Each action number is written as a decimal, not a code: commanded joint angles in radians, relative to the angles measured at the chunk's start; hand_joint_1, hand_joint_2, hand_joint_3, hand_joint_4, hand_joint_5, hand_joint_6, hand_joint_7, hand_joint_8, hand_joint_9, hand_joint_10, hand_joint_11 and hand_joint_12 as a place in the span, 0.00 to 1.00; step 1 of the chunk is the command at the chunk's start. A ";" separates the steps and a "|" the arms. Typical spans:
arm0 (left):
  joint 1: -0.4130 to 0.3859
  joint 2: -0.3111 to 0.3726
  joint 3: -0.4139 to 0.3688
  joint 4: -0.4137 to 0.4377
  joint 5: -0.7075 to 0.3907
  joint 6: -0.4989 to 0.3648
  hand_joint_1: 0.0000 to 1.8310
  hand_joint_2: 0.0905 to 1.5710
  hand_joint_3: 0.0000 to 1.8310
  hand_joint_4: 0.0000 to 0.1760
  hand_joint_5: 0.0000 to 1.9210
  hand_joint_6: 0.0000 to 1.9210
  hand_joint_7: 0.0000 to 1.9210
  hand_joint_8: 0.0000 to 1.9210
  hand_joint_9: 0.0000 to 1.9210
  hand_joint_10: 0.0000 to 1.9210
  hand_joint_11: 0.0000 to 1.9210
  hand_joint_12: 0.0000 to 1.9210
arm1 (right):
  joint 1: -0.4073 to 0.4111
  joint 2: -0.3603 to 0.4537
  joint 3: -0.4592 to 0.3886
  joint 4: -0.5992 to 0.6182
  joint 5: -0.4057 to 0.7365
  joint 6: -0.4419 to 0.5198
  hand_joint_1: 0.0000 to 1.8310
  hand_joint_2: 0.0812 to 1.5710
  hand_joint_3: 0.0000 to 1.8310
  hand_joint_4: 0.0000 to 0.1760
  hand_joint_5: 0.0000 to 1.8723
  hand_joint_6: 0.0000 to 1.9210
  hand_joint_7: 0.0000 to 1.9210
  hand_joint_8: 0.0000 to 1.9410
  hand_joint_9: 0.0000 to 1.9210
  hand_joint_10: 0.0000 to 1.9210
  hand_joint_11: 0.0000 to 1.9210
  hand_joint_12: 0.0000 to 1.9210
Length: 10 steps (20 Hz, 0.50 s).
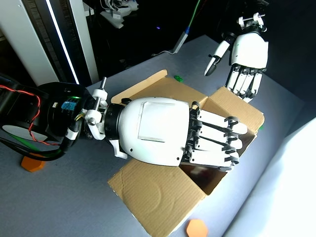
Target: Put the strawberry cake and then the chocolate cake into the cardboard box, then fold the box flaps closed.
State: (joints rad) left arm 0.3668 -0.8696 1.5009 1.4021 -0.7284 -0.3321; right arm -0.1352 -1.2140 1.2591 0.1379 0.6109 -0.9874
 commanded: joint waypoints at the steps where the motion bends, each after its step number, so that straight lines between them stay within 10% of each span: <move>1: -0.003 0.006 -0.004 -0.065 -0.011 0.006 0.11 0.73 0.00 0.00 0.22 0.00 0.28 0.00 0.30 0.00 0.08 0.50 | 0.022 0.028 -0.005 0.000 0.106 0.007 0.47 0.59 0.00 0.05 0.08 0.00 0.13 0.00 0.17 0.02 0.00 0.57; 10: -0.062 0.006 -0.017 -0.109 0.009 0.006 0.11 0.73 0.00 0.00 0.23 0.00 0.28 0.00 0.29 0.00 0.08 0.53 | 0.052 0.250 -0.146 0.224 -0.020 -0.142 0.45 0.60 0.00 0.11 0.08 0.00 0.14 0.01 0.17 0.01 0.00 0.53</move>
State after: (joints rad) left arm 0.3096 -0.8700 1.4811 1.3609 -0.6960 -0.3267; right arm -0.0948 -0.9623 1.1095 0.3740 0.5060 -1.1336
